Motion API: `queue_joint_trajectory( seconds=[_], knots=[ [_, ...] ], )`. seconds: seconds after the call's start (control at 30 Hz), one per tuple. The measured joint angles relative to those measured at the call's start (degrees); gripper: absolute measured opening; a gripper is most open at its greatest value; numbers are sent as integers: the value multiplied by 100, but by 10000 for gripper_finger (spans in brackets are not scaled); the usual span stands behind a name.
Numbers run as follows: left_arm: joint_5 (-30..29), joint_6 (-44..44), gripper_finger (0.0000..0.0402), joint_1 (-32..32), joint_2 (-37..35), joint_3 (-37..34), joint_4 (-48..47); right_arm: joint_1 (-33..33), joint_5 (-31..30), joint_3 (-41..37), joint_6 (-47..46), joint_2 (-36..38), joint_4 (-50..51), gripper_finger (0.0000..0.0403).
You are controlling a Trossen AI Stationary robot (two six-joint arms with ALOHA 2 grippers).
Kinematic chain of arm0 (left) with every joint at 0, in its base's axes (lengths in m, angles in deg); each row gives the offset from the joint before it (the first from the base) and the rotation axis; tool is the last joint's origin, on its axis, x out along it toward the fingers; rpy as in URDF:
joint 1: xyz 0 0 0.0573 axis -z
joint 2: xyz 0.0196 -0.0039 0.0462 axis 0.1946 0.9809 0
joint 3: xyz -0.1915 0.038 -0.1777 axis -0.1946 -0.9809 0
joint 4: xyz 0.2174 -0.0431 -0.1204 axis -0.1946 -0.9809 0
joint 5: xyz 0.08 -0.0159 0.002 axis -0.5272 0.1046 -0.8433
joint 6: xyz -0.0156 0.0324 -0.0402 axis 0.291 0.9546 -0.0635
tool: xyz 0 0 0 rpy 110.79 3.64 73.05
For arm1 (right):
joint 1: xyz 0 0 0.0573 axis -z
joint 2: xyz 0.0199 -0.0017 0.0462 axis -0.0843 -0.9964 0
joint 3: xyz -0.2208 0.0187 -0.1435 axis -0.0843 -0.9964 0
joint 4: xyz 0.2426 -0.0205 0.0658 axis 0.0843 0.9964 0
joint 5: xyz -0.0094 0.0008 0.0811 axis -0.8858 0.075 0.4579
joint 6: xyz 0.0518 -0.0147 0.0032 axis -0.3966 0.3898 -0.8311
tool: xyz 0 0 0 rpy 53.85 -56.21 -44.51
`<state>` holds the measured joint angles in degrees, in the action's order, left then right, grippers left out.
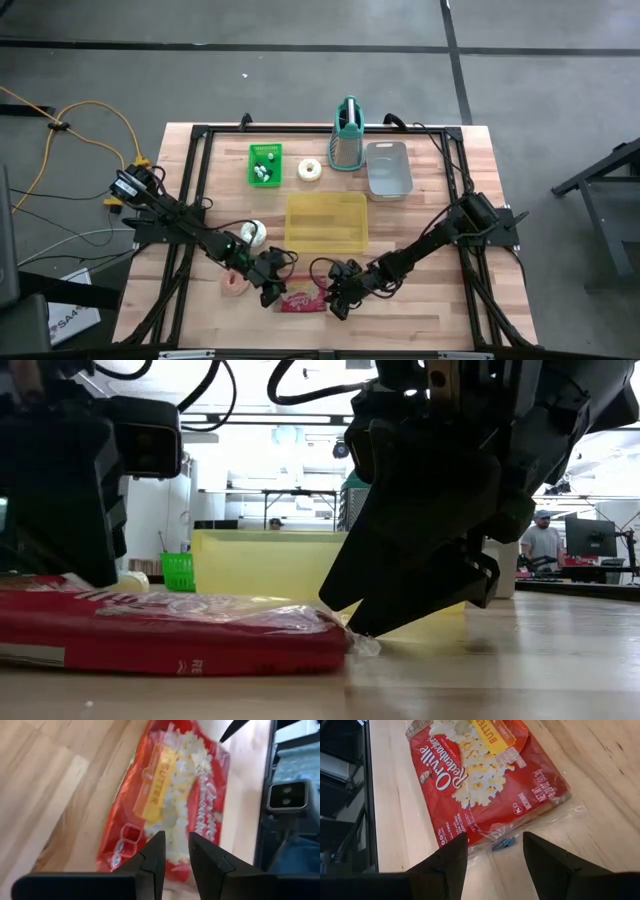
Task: Pick & Place Food Item
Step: Put the red popcorn bag into the yellow bin
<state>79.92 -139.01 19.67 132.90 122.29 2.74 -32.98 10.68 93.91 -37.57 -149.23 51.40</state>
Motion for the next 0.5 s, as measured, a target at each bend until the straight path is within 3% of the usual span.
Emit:
queue_joint_trajectory(
  seconds=[0.33,0.5],
  knots=[
    [41,800,81,-292,-369,0,-115,1,24,0,-17,0,-9,179],
    [212,830,81,-442,-398,4,-673,4,121,2,-302,0,54,179]
  ],
)
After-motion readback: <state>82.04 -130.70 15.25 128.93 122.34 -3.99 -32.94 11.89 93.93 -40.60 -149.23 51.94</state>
